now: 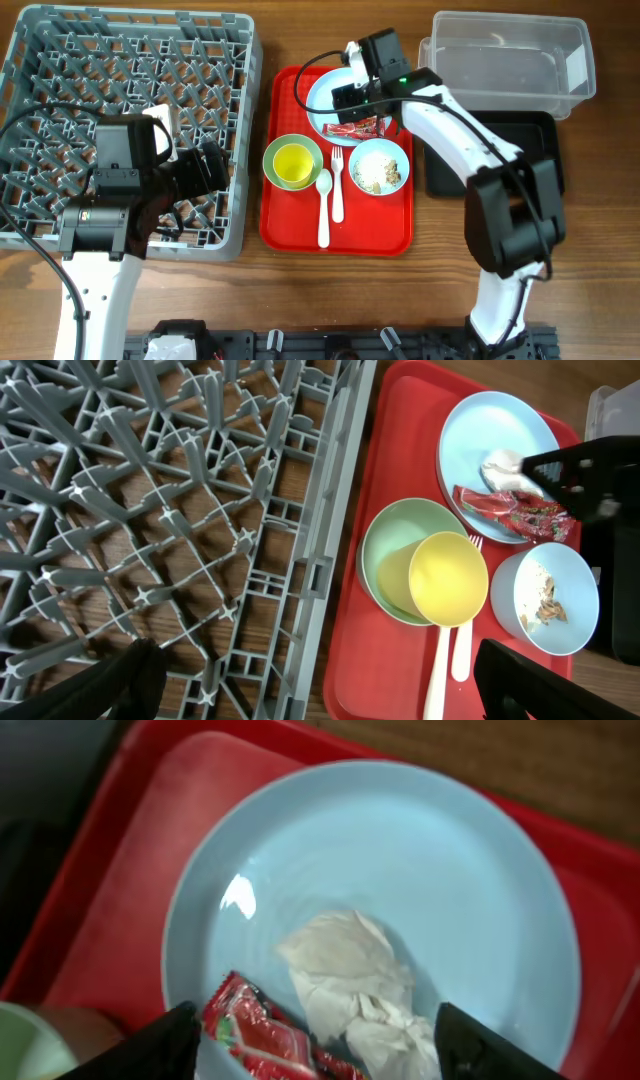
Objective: Sort waste into correct bins and load items into the dishwasher rack
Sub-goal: 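Reach the right gripper to the white plate and grasp the tissue, then carry the tissue to the clear bin and release it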
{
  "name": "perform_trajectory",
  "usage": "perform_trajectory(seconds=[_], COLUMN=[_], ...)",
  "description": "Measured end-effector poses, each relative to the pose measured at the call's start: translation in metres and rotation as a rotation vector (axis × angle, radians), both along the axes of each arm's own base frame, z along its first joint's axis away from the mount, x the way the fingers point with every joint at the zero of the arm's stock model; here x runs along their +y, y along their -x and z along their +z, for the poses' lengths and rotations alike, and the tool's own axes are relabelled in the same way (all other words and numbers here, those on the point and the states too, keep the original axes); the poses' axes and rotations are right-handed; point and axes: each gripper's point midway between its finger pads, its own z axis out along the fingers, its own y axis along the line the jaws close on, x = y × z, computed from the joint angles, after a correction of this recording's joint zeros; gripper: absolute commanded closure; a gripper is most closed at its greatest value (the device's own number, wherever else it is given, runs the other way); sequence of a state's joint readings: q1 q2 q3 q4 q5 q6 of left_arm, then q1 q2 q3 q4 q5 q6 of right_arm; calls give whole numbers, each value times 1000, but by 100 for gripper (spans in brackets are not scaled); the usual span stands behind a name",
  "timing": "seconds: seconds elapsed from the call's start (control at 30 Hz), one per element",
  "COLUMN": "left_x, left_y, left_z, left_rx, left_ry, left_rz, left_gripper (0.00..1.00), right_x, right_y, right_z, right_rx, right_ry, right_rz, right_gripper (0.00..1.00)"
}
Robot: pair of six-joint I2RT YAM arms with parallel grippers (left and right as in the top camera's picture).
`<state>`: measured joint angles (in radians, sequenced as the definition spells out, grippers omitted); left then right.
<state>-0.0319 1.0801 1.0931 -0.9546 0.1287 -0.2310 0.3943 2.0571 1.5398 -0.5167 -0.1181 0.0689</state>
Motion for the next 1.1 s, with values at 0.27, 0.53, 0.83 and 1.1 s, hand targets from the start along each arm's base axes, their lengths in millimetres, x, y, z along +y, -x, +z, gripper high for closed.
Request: perform_trajectory(seconds=[0.27,0.53,0.83,1.1], left_x=[0,0,0,0], left_y=[0,0,0,0], left_z=[0,0,0,0], left_rx=[0,0,0,0], left_ry=[0,0,0,0], left_rz=[0,0,0,0], left_gripper=[0,0,0,0], right_x=[2,0,1,-30], right_y=[-7,-9,-11,-30], right_z=[-22,-38,-36,37], right_rx=[22,39,35,-129], right_ry=[-14,-3,-19,-2], right_rz=[-43,-68,-95,-182], right_gripper=[31,67,96,96])
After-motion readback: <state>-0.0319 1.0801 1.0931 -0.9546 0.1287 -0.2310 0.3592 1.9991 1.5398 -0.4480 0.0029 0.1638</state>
